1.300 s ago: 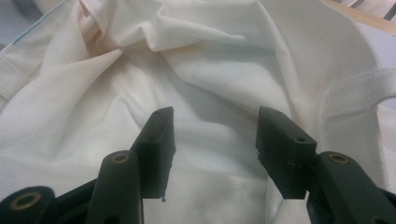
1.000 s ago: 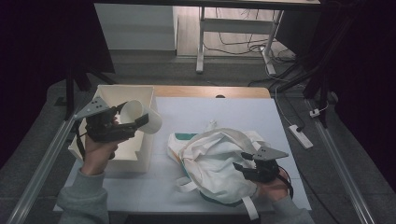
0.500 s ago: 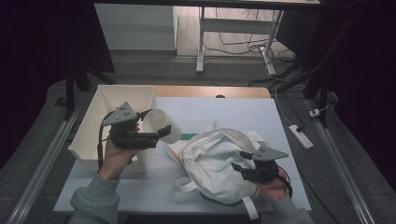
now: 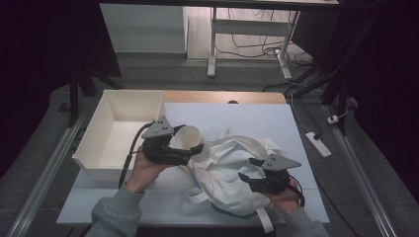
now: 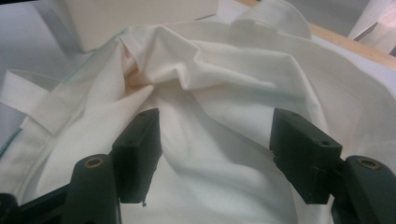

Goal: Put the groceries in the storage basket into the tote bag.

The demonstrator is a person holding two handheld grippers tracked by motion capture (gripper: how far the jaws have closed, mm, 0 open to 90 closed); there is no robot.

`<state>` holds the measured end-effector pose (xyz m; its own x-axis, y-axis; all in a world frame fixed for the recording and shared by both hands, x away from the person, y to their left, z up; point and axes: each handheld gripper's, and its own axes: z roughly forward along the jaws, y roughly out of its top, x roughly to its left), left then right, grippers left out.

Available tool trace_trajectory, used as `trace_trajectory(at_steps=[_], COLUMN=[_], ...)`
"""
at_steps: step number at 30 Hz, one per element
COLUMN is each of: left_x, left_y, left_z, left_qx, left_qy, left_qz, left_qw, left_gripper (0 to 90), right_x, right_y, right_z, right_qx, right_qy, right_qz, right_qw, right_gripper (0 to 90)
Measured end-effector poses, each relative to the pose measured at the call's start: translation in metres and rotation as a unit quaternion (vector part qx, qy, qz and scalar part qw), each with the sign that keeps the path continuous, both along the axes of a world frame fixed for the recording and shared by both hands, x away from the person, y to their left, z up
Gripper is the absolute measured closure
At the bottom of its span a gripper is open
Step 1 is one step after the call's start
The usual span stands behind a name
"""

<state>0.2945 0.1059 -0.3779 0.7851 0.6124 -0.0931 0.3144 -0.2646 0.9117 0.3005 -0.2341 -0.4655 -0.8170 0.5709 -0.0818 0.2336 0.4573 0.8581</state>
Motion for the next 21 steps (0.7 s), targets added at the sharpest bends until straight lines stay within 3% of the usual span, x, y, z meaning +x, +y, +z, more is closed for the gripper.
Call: trace_trajectory(at_steps=[10,21], left_x=[0.008,0.014], left_y=[-0.031,-0.051], left_z=[-0.019,-0.036], left_qx=[0.036,0.054], left_qy=[0.023,0.046], left_qz=[-0.026,-0.048], left_qw=[0.9987,0.9963], left_gripper=[19.6,19.6], right_x=[-0.007,-0.009], right_y=[0.019,0.047], right_z=[0.009,0.015], right_qx=[0.006,0.012], right_qy=[-0.025,-0.042], right_qz=[0.018,0.030], right_qw=[0.9995,0.9986], right_gripper=[21.7,13.3])
